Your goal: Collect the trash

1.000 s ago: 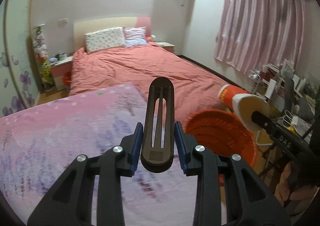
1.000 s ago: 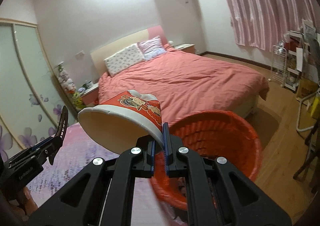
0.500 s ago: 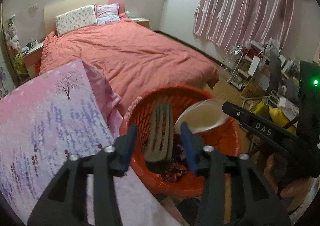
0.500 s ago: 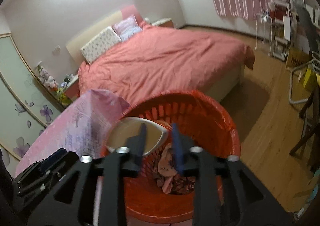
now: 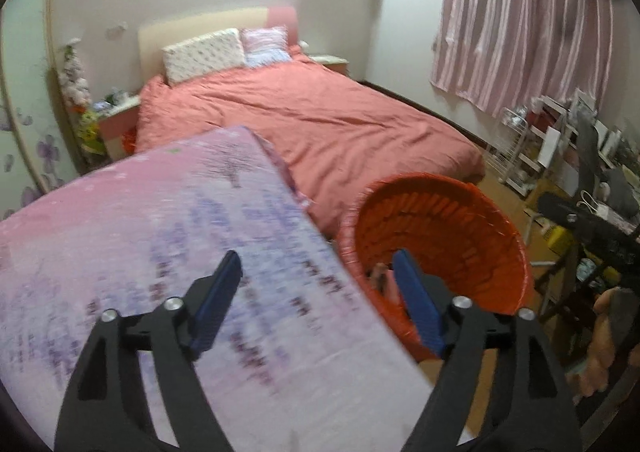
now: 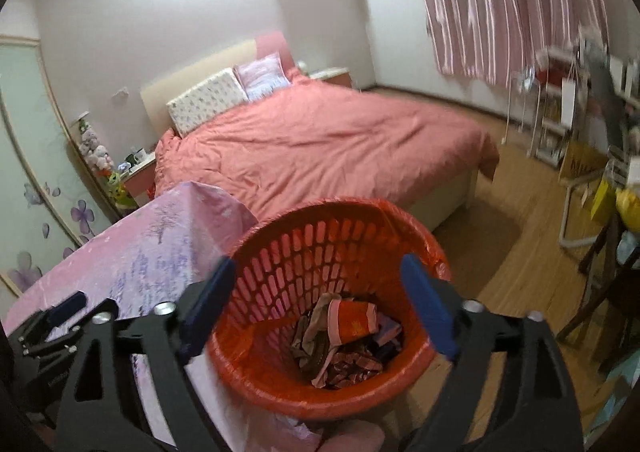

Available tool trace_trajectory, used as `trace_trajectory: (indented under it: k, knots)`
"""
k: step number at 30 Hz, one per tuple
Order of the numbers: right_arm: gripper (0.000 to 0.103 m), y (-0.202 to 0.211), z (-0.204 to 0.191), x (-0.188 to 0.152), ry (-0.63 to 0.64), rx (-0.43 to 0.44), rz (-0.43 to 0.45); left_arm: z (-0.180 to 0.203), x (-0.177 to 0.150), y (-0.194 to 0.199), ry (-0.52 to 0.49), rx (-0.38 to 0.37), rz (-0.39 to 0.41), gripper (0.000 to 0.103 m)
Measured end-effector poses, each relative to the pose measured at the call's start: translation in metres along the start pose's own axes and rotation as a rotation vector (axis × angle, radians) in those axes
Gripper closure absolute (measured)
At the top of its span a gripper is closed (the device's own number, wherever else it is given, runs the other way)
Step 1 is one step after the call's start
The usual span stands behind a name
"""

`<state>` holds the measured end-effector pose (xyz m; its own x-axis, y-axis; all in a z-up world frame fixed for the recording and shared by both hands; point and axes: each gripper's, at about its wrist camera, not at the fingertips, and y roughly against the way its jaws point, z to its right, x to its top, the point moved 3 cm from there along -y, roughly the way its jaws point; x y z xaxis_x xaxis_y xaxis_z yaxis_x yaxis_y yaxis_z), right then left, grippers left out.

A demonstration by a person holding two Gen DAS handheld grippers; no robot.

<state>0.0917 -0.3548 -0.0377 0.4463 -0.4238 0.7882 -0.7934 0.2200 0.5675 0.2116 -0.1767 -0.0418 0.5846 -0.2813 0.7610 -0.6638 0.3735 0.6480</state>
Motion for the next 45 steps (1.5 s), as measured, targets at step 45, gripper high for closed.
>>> trace_trajectory:
  k: [45]
  knots:
    - [0.002, 0.147, -0.089, -0.125, 0.176, -0.237, 0.088, -0.07, -0.157, 0.217, 0.203, 0.384, 0.183, 0.004]
